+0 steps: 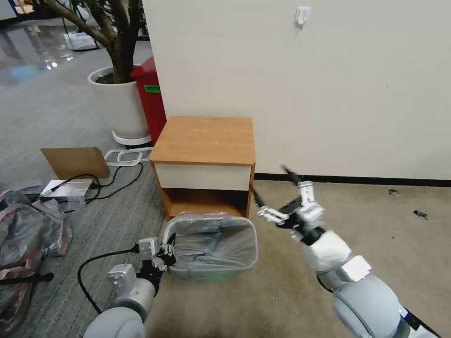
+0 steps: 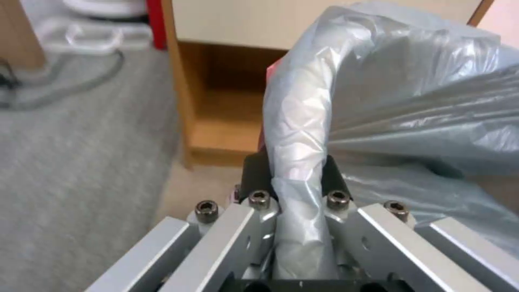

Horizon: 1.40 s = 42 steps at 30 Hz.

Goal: Pick up the garbage bag from the table and place it over the trash can.

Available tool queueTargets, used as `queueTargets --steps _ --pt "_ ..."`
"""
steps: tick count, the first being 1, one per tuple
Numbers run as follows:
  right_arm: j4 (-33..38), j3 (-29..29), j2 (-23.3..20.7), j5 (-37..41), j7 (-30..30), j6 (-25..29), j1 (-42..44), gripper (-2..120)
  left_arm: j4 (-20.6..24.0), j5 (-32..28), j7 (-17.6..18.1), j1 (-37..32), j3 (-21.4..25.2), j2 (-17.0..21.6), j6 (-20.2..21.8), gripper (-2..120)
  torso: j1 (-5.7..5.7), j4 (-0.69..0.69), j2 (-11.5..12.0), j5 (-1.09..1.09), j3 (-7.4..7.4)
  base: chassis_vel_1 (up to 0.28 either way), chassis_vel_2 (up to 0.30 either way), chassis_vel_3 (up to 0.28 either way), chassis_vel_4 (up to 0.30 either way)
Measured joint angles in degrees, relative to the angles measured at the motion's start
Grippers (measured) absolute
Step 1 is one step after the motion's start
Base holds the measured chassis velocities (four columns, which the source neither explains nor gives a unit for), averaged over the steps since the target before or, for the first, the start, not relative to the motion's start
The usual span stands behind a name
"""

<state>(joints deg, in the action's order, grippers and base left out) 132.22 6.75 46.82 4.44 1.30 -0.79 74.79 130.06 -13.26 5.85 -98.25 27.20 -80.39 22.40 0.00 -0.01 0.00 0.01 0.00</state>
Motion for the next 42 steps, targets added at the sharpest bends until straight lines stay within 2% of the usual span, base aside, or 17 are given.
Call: queueTargets --steps 1,2,5,6,9,11,14,17,18,22,24,29,42 --pt "0.6 -1.2 -2.3 0.0 -1.2 -2.2 -1.5 60 0.0 3.4 -0.4 -0.3 -0.3 -0.4 -1.1 3 0.0 0.01 0.0 0.0 0.0 0.0 0.0 0.0 0.0" --pt "0.6 -1.2 -2.3 0.0 -1.2 -2.2 -1.5 60 0.0 3.4 -0.4 -0.3 -0.3 -0.4 -1.1 3 0.0 0.01 0.0 0.0 0.0 0.0 0.0 0.0 0.0" --pt "2.9 -3.3 -8.2 0.2 -6.2 -9.5 -3.9 46 -0.2 10.1 -0.6 -1.0 -1.4 -1.3 -2.9 3 0.0 0.0 0.0 0.0 0.0 0.0 0.0 0.0 0.0" --pt "2.9 -3.3 -8.2 0.2 -6.2 -9.5 -3.9 46 -0.2 10.1 -0.6 -1.0 -1.4 -1.3 -2.9 3 0.0 0.0 0.0 0.0 0.0 0.0 0.0 0.0 0.0" --pt "3.8 -5.3 -10.7 -0.3 -10.4 -15.5 -5.1 32 -0.5 14.5 -0.6 -1.2 -2.8 -2.6 -3.9 3 0.0 0.02 0.0 -0.01 0.0 0.0 0.0 0.0 0.0" --pt "3.8 -5.9 -10.8 -0.9 -11.0 -16.6 -5.3 30 -0.6 15.3 -0.6 -1.2 -3.0 -2.9 -4.2 3 0.0 0.02 0.0 0.0 0.0 0.0 0.0 0.0 0.0" --pt "2.3 -9.3 -9.2 -3.5 -13.2 -20.4 -7.0 13 -0.8 17.1 -0.4 -1.2 -4.9 -3.9 -4.5 3 0.0 0.02 0.0 -0.01 0.0 0.0 0.0 0.0 0.0" --pt "1.1 -10.9 -8.0 -4.4 -13.9 -21.4 -7.8 7 -1.0 17.6 -0.4 -1.2 -5.4 -4.2 -4.6 3 0.0 0.02 0.0 -0.01 0.0 0.0 0.0 0.0 0.0" --pt "0.8 -11.3 -7.7 -4.7 -14.1 -21.6 -8.0 1 -1.0 17.7 -0.4 -1.2 -5.5 -4.3 -4.7 3 0.0 0.02 0.0 0.0 0.0 0.0 0.0 0.0 0.0" --pt "-1.3 -13.9 -5.4 -6.5 -15.5 -22.5 -9.3 0 -1.1 18.2 -0.3 -1.5 -6.0 -4.5 -4.8 3 0.0 0.01 0.0 -0.01 0.0 0.0 0.0 0.0 0.0" --pt "-5.1 -18.0 -2.0 -8.7 -17.2 -23.5 -12.2 0 -0.9 18.5 -0.2 -1.9 -6.7 -4.4 -4.8 3 0.0 0.01 0.0 -0.01 0.0 0.0 0.0 0.0 0.0" --pt "-9.7 -22.2 1.0 -10.2 -18.6 -24.0 -16.4 0 -0.6 18.5 0.1 -2.3 -6.9 -4.3 -4.8 3 0.0 0.0 0.0 -0.02 0.0 0.0 0.0 0.0 0.0" --pt "-19.6 -26.8 4.9 -12.0 -20.9 -23.8 -22.2 0 -0.3 18.7 1.0 -2.8 -9.3 -4.5 -4.3 3 0.0 0.01 0.0 -0.01 0.0 0.0 0.0 0.0 0.0"
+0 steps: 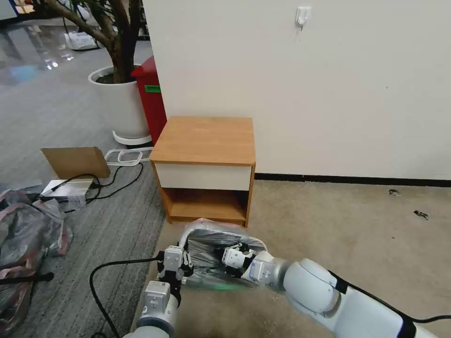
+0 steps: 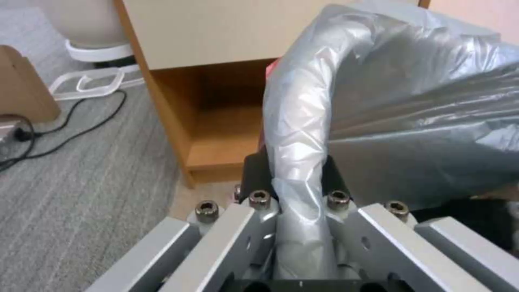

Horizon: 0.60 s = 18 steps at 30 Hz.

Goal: Pick up the garbage bag from the table and place it over the trash can.

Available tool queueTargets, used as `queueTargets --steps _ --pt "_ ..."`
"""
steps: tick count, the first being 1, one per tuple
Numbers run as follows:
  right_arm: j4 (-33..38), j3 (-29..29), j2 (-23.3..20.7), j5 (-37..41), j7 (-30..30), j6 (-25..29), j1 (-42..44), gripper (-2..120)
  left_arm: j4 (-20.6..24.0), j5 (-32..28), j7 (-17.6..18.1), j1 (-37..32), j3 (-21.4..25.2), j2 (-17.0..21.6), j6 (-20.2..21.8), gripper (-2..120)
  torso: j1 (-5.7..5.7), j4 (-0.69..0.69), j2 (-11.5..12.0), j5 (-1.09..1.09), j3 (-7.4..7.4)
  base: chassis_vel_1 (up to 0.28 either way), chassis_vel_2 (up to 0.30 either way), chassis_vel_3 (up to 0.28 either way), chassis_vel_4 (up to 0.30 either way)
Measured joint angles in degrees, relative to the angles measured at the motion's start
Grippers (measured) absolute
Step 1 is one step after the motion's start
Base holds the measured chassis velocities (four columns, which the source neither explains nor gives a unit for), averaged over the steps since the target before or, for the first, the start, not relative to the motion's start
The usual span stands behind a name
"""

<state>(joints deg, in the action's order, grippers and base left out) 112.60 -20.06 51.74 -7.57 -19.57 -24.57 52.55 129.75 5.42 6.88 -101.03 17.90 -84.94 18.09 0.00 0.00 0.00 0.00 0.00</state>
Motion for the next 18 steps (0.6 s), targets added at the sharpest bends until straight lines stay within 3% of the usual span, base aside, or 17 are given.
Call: queueTargets --steps 18 --pt "-7.8 -4.4 4.5 -2.3 -0.2 -0.3 -4.3 0 0.3 0.7 0.4 0.3 -2.5 -0.7 0.7 3 0.0 0.0 0.0 0.0 0.0 0.0 0.0 0.0 0.0"
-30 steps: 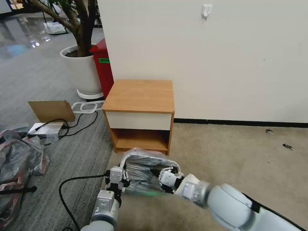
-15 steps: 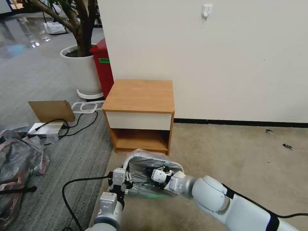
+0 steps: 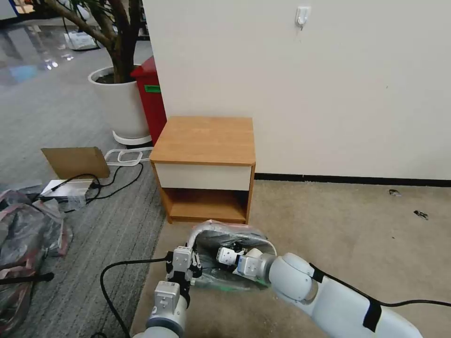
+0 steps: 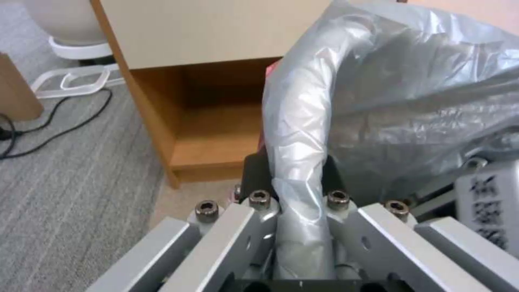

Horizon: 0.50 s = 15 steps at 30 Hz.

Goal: Pick up the garbage bag from the table and place it over the trash can.

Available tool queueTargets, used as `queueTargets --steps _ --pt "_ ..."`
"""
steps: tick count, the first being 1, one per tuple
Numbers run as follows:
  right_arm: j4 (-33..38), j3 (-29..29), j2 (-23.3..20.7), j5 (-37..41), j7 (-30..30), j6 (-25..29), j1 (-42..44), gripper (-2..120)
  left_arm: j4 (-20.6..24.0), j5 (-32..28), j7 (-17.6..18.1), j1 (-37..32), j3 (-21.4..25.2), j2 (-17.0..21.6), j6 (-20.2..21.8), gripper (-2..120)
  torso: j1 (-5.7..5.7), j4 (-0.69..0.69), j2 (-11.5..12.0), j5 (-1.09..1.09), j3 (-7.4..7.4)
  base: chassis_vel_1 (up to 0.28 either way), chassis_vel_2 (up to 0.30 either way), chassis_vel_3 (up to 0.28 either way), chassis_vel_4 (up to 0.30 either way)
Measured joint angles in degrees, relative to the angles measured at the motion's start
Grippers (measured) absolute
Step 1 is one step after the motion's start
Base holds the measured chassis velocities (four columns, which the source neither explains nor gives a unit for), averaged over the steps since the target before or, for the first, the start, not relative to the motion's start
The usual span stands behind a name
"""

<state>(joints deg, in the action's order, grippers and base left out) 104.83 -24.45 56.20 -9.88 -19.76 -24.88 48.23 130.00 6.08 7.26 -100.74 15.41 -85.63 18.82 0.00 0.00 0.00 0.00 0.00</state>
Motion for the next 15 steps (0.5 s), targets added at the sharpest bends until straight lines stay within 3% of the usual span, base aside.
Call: queueTargets --steps 8,15 --pt "0.0 0.2 0.5 -0.4 0.0 0.3 0.2 0 -0.2 -0.1 0.0 0.2 0.4 -0.3 0.0 3 0.0 0.0 0.0 0.0 0.0 0.0 0.0 0.0 0.0" --pt "4.7 3.3 -1.7 0.1 0.1 1.6 2.4 0 -1.0 -3.3 1.4 1.0 0.7 -0.8 1.5 3 0.0 0.0 0.0 0.0 0.0 0.0 0.0 0.0 0.0"
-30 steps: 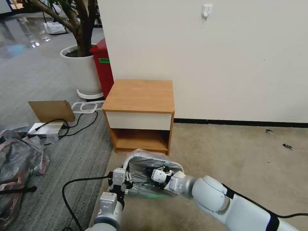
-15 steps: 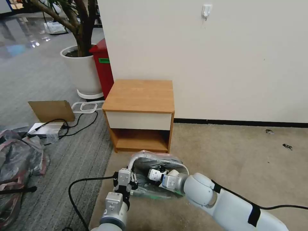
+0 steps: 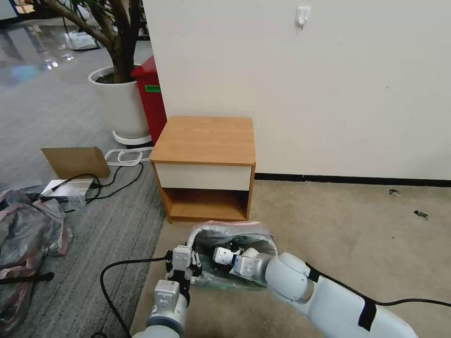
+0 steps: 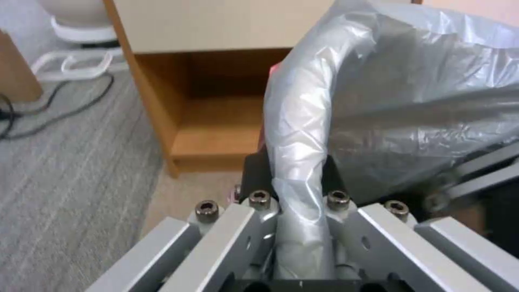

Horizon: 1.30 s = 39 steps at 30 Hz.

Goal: Pick up the garbage bag from the table and place it over the trash can.

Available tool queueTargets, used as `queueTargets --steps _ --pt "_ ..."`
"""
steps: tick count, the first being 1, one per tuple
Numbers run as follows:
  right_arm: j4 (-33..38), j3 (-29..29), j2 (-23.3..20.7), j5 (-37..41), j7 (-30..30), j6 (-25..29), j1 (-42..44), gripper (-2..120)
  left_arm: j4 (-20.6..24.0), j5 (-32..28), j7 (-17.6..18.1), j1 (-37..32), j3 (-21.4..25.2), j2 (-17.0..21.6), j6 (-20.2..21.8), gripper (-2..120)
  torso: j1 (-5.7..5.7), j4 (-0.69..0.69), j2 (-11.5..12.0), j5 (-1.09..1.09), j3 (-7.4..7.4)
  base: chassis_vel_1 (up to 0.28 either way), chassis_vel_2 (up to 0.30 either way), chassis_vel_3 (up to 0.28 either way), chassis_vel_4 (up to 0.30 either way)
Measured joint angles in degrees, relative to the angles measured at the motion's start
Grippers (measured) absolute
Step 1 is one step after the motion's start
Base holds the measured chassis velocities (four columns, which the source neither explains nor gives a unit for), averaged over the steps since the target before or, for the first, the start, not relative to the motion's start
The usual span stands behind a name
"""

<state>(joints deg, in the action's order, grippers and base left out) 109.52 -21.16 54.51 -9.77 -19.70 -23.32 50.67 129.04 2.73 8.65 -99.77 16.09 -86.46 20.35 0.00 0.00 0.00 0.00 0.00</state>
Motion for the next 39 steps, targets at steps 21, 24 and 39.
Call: queueTargets --steps 21,24,39 --pt "18.0 20.4 -5.5 10.5 7.2 7.3 17.1 0 0.8 -30.9 9.3 2.4 6.4 2.3 15.6 3 0.0 -0.01 0.0 0.0 0.0 0.0 0.0 0.0 0.0" --pt "18.5 25.4 -0.8 11.0 9.9 10.6 22.6 7 0.1 -31.2 7.0 2.3 7.0 3.3 18.2 3 0.0 0.0 0.0 0.0 0.0 0.0 0.0 0.0 0.0" --pt "14.2 38.6 12.4 10.7 11.8 21.4 37.4 59 -4.5 -27.9 -6.3 2.4 9.0 6.4 18.6 3 0.0 0.0 0.0 -0.01 0.0 0.0 0.0 0.0 0.0"
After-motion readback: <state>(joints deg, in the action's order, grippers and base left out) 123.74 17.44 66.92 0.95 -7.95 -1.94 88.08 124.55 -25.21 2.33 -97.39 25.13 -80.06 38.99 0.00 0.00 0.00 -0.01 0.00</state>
